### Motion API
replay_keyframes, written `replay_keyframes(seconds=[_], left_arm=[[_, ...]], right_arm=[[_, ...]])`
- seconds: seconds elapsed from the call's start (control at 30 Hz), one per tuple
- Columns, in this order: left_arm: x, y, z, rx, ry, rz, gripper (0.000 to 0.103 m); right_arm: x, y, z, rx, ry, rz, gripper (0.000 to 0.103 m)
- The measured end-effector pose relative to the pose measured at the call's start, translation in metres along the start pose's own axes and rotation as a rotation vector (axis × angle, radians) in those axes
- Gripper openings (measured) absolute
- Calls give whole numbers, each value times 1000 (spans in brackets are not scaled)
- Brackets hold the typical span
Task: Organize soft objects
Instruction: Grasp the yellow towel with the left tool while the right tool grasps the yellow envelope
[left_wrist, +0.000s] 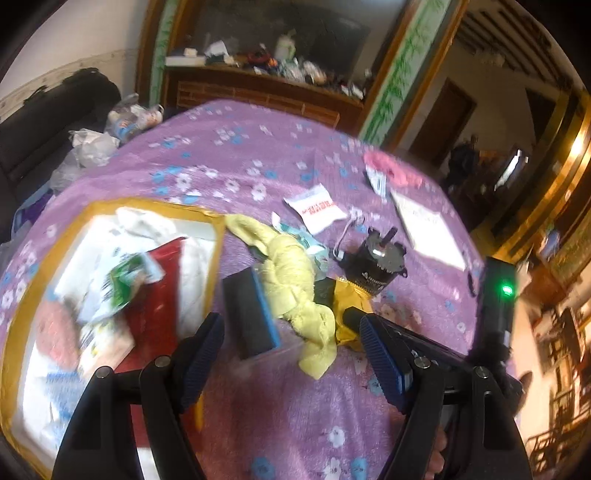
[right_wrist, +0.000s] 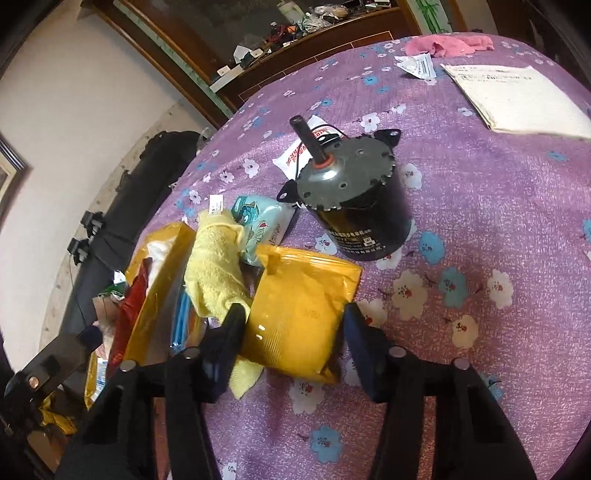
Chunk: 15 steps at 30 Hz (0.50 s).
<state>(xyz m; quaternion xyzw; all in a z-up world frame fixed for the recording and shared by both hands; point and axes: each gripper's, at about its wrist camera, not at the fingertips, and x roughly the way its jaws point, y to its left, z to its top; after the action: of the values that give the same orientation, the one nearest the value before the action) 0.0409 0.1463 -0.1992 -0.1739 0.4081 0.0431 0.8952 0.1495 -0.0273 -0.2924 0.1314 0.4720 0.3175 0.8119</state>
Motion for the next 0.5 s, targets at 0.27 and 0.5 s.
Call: replay_keyframes(seconds=[0.27, 0.5], left_arm=[[51, -27, 30, 72, 113, 12, 79], [95, -31, 42, 94, 162, 98, 69]], right_arm=[[-13, -10, -4, 32, -55, -18, 48], [-13, -19, -4, 76, -42, 11, 48]])
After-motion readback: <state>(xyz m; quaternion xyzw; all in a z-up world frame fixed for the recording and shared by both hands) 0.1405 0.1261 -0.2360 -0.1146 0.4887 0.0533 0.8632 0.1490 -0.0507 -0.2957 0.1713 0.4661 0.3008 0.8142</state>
